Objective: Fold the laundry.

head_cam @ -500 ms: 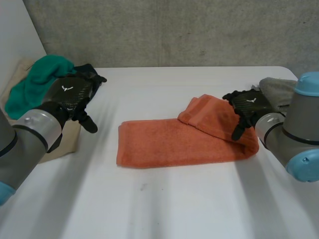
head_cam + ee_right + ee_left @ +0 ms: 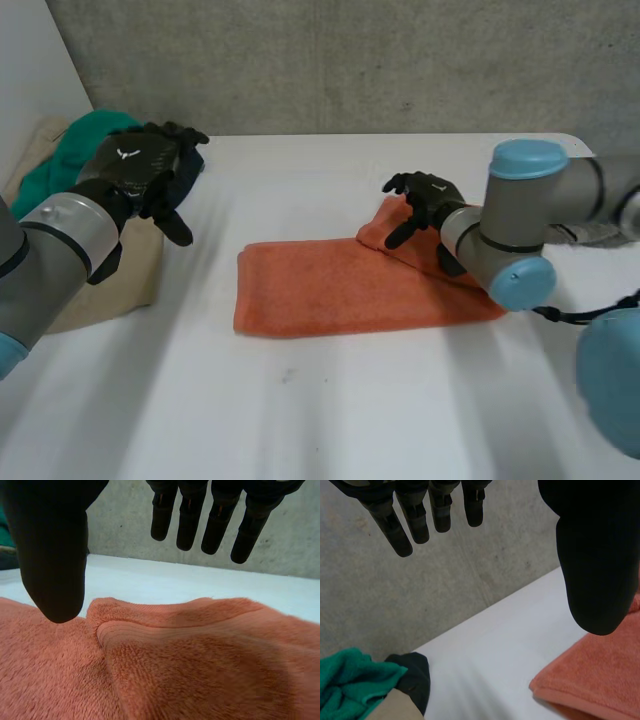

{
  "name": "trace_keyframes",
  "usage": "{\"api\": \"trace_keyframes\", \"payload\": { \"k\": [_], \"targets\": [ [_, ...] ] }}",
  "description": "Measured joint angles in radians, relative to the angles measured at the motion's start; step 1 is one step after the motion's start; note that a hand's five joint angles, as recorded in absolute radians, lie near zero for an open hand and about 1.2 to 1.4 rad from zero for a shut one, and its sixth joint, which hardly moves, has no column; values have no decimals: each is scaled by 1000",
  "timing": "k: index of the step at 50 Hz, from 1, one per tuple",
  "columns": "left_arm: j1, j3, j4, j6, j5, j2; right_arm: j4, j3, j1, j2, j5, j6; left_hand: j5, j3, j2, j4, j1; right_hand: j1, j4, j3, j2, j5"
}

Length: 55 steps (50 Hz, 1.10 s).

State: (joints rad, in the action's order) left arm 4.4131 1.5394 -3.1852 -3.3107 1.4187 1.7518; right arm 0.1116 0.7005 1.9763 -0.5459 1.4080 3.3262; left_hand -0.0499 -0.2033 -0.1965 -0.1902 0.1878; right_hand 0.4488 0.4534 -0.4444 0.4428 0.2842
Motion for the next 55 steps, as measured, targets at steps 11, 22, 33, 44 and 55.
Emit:
{"api": "trace_keyframes", "payload": {
  "k": [11,22,33,44,55],
  "targets": [
    [-2,-3,-4,15,0,-8,92,-355,25,247,14,41,0,0,0,0,0,116,110,-117,119,109],
    [7,-6,-8,10,0,10,76,-396,38,299,41,36,0,0,0,0,0,258,253,-265,266,236],
    [21,-5,-8,9,0,8,84,-401,54,275,22,24,0,0,0,0,0,668,739,-736,735,716],
    [63,-1,-3,13,0,-21,44,-289,154,99,-57,-47,0,0,0,0,0,668,740,-736,735,720],
    [132,40,0,15,-8,-125,-79,16,328,-45,-151,-48,0,0,0,0,0,668,740,-736,735,720]
  ]
}}
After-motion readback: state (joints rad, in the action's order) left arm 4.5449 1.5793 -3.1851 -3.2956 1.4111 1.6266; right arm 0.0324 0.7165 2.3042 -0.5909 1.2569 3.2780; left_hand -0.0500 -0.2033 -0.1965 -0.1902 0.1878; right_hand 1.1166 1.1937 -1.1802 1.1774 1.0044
